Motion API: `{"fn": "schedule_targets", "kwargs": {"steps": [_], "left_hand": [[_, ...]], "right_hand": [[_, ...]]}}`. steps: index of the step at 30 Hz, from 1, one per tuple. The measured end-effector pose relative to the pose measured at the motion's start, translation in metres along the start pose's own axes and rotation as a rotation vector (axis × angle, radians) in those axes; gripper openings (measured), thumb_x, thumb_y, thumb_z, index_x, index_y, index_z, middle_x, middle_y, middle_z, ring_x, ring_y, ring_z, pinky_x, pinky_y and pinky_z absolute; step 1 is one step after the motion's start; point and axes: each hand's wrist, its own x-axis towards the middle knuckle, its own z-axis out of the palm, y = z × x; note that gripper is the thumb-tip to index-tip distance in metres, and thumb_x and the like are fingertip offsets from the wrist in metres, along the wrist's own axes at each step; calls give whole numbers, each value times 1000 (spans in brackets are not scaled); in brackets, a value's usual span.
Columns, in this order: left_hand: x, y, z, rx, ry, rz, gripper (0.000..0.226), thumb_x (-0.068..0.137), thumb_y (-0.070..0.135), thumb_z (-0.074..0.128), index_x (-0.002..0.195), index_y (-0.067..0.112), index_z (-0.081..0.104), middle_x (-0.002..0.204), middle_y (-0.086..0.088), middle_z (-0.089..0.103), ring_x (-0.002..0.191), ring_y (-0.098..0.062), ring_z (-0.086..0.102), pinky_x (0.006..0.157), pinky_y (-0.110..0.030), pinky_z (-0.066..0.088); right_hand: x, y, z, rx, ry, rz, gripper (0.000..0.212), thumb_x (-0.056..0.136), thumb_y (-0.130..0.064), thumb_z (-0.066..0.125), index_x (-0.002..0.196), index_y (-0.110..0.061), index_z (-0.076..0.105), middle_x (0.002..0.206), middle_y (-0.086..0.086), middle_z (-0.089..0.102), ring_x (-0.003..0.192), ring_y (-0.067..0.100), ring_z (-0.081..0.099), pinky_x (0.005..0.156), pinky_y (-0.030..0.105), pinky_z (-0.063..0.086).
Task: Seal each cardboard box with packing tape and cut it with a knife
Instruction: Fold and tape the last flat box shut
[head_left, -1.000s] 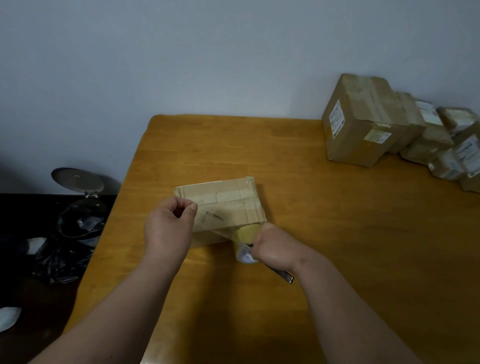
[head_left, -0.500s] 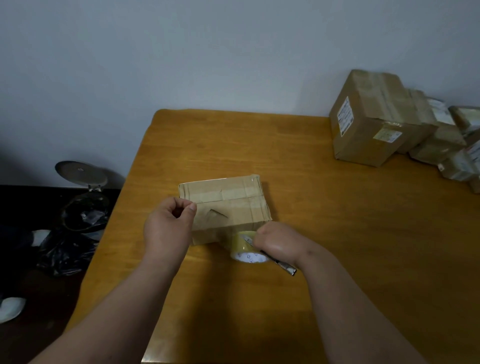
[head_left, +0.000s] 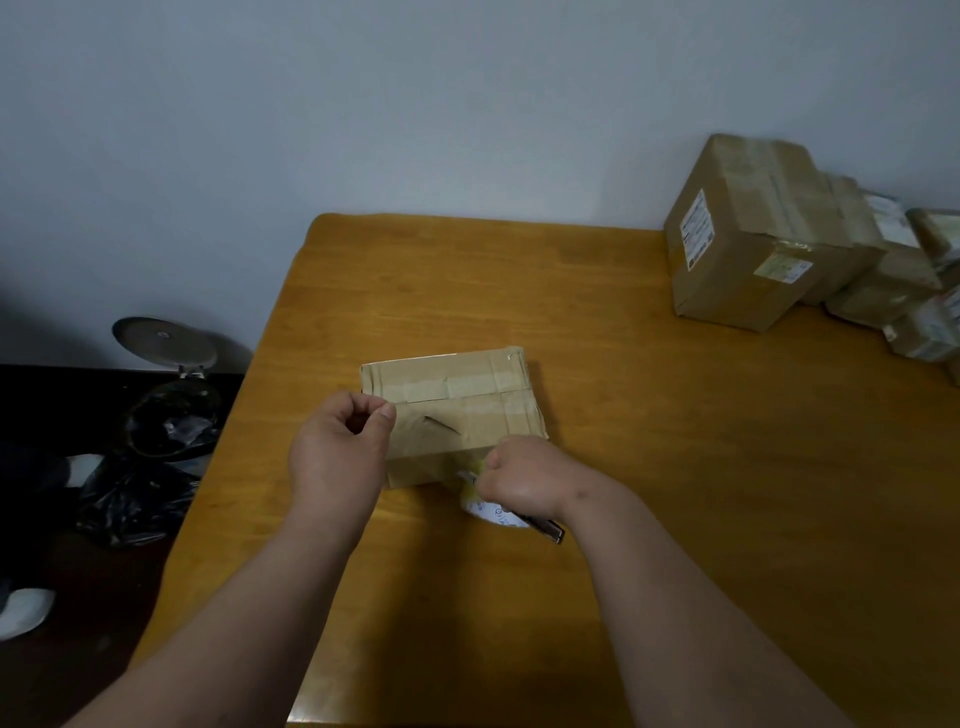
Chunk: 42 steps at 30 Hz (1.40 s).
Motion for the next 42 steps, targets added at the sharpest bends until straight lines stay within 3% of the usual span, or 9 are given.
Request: {"fn": "schedule_targets", "kwargs": {"steps": [4,9,16,20,25,35,37,39,42], "left_hand": [[2,-2,-2,-25,7,-21,10,93,26,63,84,24,66,85,3,69,80,-17,66,56,-27,49],[4,-8,-5,-59,19,-47,11,94,24,64,83,23,67,85,3,70,83,-15,66,62,-28,51],[5,-8,-4,-67,14,-55,11,93,23,64,83,23,66,84,3,70,80,-12,67,60,-25,49],[6,-9,-5,-64,17,-51,11,93,23,64,82,23,66,84,3,70,81,-14,66,61,-25,48],[7,-12,-5,-60,12,-55,11,93,24,64,82,23,67,84,3,70,82,-15,66,63,-28,49],[8,-12,-4,-53,12,-49,12,92,24,65,81,24,67,84,5,71,82,-12,66,62,-26,49],[8,-12,-4,-55,10,-51,12,92,23,65,80,24,66,84,5,70,82,-13,66,62,-26,48],[7,-12,-4,-52,15,-52,13,92,23,65,79,24,66,84,5,70,82,-14,65,61,-26,46],[6,-11,-2,-39,20,-45,14,93,24,65,79,24,65,83,5,69,81,-14,65,62,-27,47]], "right_hand": [[1,2,-3,14,-56,34,30,91,-15,45,62,-14,41,77,8,46,70,20,41,57,29,27],[2,7,-5,102,-1,86,22,86,-13,46,64,-13,46,71,7,57,60,18,45,53,27,33],[11,8,-1,-47,-31,71,36,92,-16,47,59,-15,32,61,-2,31,52,12,28,45,24,23],[15,6,-3,-96,-65,76,30,93,-19,50,63,-20,43,68,-3,42,58,10,37,53,23,33],[10,13,-6,25,-59,58,34,82,-11,51,55,-15,31,60,-2,30,52,12,26,47,27,22],[16,7,-4,-80,-64,38,34,92,-12,43,58,-15,35,63,-1,34,53,14,30,47,26,25],[18,7,-4,-117,-58,51,30,96,-15,43,66,-17,44,69,-1,39,58,11,35,53,24,32],[19,7,-4,-119,-54,54,18,97,-16,44,88,-12,59,75,-2,43,64,8,38,61,19,35],[15,7,-3,-125,-15,82,29,101,-9,39,117,-1,62,98,5,54,91,19,49,80,28,43]]}}
